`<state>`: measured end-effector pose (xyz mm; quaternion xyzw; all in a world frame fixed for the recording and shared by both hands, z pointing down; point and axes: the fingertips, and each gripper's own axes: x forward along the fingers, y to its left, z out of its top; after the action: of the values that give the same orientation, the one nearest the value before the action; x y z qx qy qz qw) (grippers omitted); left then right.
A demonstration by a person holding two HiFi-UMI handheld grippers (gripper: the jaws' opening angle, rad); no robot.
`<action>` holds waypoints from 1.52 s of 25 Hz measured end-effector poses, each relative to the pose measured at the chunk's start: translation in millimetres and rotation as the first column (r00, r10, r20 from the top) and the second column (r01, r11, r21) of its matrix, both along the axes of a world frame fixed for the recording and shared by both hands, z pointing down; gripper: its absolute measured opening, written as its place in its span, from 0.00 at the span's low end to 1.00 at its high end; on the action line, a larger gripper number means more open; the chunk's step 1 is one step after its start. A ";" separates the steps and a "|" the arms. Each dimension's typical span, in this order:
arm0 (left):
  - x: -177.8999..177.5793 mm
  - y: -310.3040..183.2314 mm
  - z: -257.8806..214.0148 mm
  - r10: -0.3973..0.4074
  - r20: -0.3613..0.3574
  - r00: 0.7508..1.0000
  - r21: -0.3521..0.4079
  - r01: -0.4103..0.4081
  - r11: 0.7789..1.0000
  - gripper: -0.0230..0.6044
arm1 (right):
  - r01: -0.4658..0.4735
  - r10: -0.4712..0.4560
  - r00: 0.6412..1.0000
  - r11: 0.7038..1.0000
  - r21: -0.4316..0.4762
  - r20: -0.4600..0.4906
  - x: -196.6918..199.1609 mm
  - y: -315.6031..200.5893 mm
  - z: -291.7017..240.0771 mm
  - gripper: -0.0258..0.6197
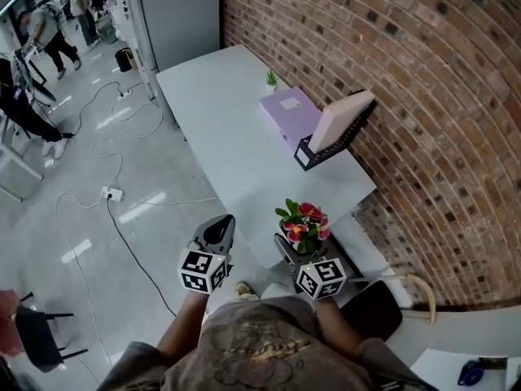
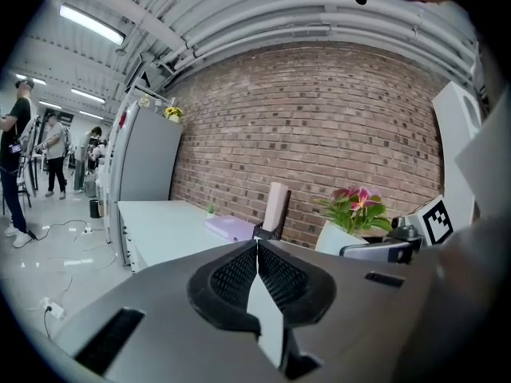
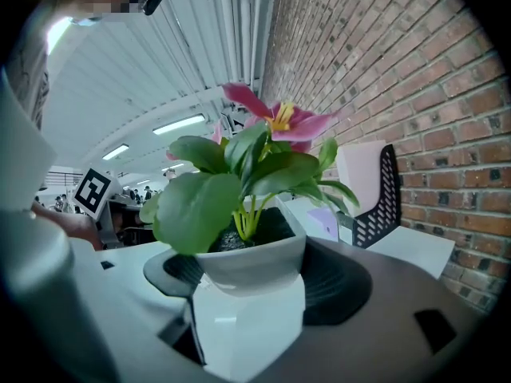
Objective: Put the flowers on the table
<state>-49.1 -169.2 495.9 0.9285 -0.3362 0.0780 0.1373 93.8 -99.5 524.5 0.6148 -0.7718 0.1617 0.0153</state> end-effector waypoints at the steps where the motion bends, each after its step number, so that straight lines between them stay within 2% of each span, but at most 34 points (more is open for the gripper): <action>1: 2.1 -4.0 1.0 0.000 0.001 1.000 -0.003 0.000 1.000 0.07 | -0.001 0.001 1.000 1.000 0.000 -0.001 2.3 -4.4 -0.3 0.60; 8: 22.8 -28.1 5.9 -0.010 0.002 1.000 -0.016 0.010 1.000 0.07 | 0.008 -0.008 1.000 1.000 0.004 -0.002 26.2 -34.4 0.0 0.60; 19: 53.9 -71.0 3.0 -0.113 0.006 0.994 -0.013 0.114 0.993 0.07 | 0.113 -0.113 0.994 0.994 0.003 -0.006 61.6 -93.1 2.5 0.60; 25: 59.4 -78.5 -0.3 -0.176 0.002 0.984 -0.017 0.176 0.984 0.07 | 0.189 -0.189 0.982 0.982 -0.011 -0.016 68.1 -112.5 7.2 0.60; 29: 52.3 -82.1 2.7 -0.196 0.018 0.980 -0.022 0.197 0.980 0.07 | 0.206 -0.206 0.978 0.978 -0.015 -0.022 66.2 -123.2 9.6 0.60; 38: 42.8 -93.5 12.3 -0.159 0.036 0.987 -0.051 0.160 0.986 0.07 | 0.170 -0.171 0.985 0.985 -0.031 -0.021 57.5 -151.4 31.0 0.60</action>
<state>-6.3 -262.7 508.2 0.8932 -0.4093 0.0906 0.1626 151.2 -250.9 555.5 0.5481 -0.8188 0.1640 0.0470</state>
